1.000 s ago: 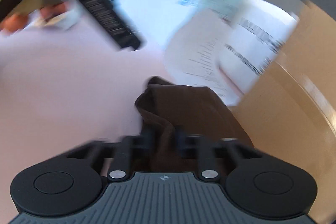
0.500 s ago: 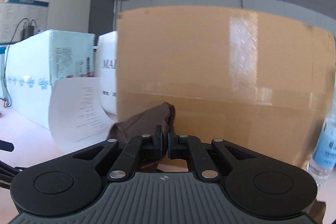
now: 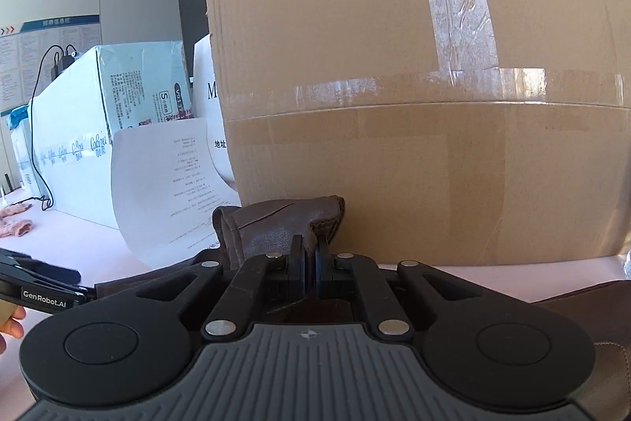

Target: Fold clothes

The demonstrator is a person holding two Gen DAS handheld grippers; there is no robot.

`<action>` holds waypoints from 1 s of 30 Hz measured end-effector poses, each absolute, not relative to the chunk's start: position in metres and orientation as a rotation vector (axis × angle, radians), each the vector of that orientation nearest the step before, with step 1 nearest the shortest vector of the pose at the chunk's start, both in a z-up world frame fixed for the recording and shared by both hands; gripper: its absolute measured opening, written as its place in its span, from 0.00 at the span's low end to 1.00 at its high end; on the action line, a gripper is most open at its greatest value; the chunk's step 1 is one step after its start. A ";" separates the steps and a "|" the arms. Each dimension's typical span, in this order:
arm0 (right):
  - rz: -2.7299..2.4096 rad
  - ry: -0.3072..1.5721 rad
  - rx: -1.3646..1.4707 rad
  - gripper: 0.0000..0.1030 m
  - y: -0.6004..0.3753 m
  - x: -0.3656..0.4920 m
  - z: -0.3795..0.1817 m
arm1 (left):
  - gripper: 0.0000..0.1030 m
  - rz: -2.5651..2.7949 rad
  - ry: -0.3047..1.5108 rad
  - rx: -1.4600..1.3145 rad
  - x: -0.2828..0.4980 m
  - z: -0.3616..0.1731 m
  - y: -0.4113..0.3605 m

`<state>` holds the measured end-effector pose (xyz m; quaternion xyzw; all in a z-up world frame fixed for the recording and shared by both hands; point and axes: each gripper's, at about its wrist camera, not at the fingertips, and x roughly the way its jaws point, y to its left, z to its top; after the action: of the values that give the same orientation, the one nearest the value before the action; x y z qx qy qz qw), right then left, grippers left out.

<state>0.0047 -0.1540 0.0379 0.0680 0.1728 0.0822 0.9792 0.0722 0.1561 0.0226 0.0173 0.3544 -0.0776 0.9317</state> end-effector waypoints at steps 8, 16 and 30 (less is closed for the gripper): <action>0.157 0.356 0.153 0.04 -0.157 0.002 0.033 | 0.20 -0.167 0.671 0.108 0.071 0.020 0.123; 0.152 0.345 0.127 0.05 -0.153 -0.003 0.031 | 0.02 -0.132 0.664 0.119 0.062 0.022 0.113; 0.324 0.233 0.187 0.05 -0.137 -0.053 0.089 | 0.02 -0.065 0.588 0.063 -0.011 0.043 0.152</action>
<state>-0.0532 -0.1370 0.0888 0.0927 0.1155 0.1606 0.9758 -0.0108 0.1525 0.0430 0.0310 0.2898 -0.0318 0.9561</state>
